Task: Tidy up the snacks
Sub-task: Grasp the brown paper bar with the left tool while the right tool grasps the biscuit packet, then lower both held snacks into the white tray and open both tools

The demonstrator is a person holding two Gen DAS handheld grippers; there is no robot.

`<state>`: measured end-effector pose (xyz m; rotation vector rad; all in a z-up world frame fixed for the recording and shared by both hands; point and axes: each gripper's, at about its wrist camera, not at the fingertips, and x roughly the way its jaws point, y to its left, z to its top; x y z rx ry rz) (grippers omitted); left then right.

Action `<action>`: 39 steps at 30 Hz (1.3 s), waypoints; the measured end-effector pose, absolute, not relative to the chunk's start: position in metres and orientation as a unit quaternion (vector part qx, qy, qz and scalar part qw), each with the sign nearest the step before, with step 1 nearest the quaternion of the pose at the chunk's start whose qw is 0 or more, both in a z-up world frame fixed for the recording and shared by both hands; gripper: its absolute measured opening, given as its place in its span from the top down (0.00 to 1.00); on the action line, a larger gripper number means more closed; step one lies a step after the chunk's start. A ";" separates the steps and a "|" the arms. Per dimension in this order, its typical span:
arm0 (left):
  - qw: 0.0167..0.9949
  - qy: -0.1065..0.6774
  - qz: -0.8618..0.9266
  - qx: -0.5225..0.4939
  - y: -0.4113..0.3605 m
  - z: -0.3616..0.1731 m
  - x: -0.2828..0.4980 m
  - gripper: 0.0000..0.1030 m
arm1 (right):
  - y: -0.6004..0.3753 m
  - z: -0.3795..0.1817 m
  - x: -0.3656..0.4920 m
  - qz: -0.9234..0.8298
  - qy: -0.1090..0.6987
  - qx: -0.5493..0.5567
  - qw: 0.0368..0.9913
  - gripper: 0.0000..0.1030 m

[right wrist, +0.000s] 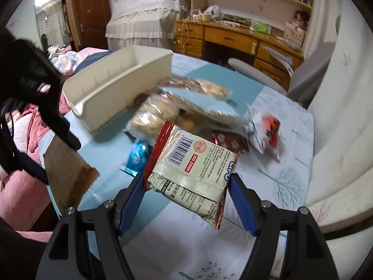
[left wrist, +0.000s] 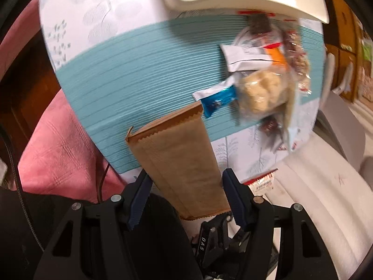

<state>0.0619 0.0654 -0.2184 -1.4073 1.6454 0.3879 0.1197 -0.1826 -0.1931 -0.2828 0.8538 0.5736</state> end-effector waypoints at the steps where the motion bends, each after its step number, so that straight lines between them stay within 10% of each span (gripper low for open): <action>1: 0.455 0.671 0.146 -0.567 0.068 -0.214 0.068 0.41 | -0.179 -0.190 0.118 0.274 0.403 -0.136 0.863 0.29; 39: 0.631 0.741 -0.101 -0.203 0.283 -0.150 0.254 0.43 | 0.072 -0.152 0.130 0.183 0.373 0.014 0.910 0.29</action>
